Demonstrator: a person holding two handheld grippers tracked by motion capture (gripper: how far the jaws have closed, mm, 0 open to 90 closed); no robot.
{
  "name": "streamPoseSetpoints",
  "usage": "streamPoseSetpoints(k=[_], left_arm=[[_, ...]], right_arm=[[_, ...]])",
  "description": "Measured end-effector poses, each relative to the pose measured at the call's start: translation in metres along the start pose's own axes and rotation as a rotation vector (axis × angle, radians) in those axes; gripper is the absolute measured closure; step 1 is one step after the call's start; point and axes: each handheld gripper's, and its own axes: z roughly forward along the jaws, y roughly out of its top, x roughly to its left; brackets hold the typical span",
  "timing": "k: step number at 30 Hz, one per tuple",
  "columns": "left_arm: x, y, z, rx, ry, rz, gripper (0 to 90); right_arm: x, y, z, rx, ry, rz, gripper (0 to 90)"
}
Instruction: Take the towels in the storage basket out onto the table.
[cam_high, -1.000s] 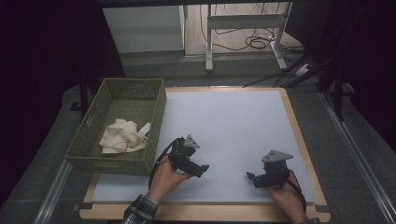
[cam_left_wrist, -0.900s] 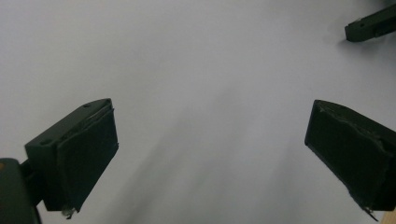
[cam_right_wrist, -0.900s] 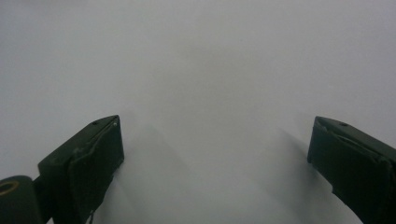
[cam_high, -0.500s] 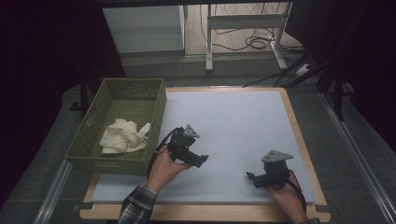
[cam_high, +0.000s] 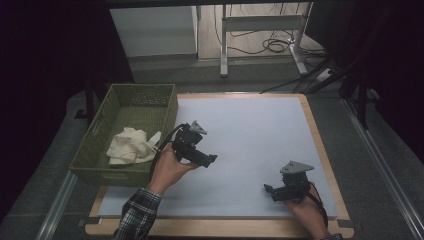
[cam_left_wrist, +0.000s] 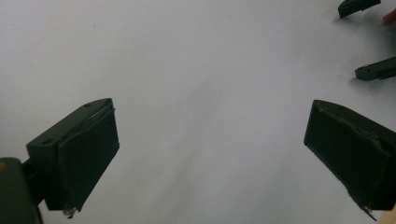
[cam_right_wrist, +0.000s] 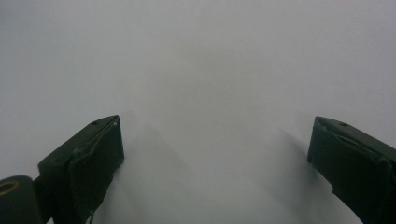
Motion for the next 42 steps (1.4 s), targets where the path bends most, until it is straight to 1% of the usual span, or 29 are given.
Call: streamPoseSetpoints(k=[6, 10, 13, 15, 18, 25, 27, 31, 34, 36, 38, 42], left_arm=[[0.016, 0.006, -0.017, 0.01, 0.028, -0.015, 1.4], [0.027, 0.008, -0.026, 0.019, 0.058, -0.031, 0.6], [0.036, 0.008, -0.032, 0.022, 0.083, -0.045, 0.5], [0.043, 0.008, -0.036, 0.023, 0.09, -0.056, 0.6], [0.054, 0.005, -0.041, 0.032, 0.117, -0.069, 0.7], [0.078, -0.004, -0.051, 0.033, 0.159, -0.116, 1.0], [0.084, -0.008, -0.053, 0.035, 0.178, -0.124, 1.1], [0.096, -0.015, -0.059, 0.026, 0.2, -0.152, 1.5], [0.106, -0.022, -0.062, 0.029, 0.213, -0.173, 1.4], [0.112, -0.027, -0.064, 0.035, 0.235, -0.178, 1.3], [0.119, -0.032, -0.065, 0.039, 0.248, -0.186, 1.1], [0.133, -0.044, -0.068, 0.039, 0.271, -0.214, 0.9]], right_arm=[[0.0, 0.0, 0.0, -0.002, 0.001, 0.002, 3.7], [0.0, 0.0, 0.0, -0.002, 0.001, 0.003, 3.7], [0.0, 0.0, 0.0, -0.001, 0.001, 0.004, 3.7], [0.0, 0.0, 0.0, -0.002, 0.001, 0.004, 3.7], [0.0, 0.0, 0.0, -0.002, 0.0, 0.003, 3.7], [0.0, 0.0, 0.0, -0.001, 0.001, 0.003, 3.7], [0.0, 0.0, 0.0, -0.001, 0.001, 0.003, 3.7], [0.0, 0.0, 0.0, -0.002, 0.001, 0.003, 3.7], [0.0, 0.0, 0.0, -0.001, 0.001, 0.003, 3.7], [0.0, 0.0, 0.0, -0.001, 0.001, 0.003, 3.7], [0.0, 0.0, 0.0, -0.001, 0.001, 0.004, 3.7], [0.0, 0.0, 0.0, -0.001, 0.001, 0.004, 3.7]])
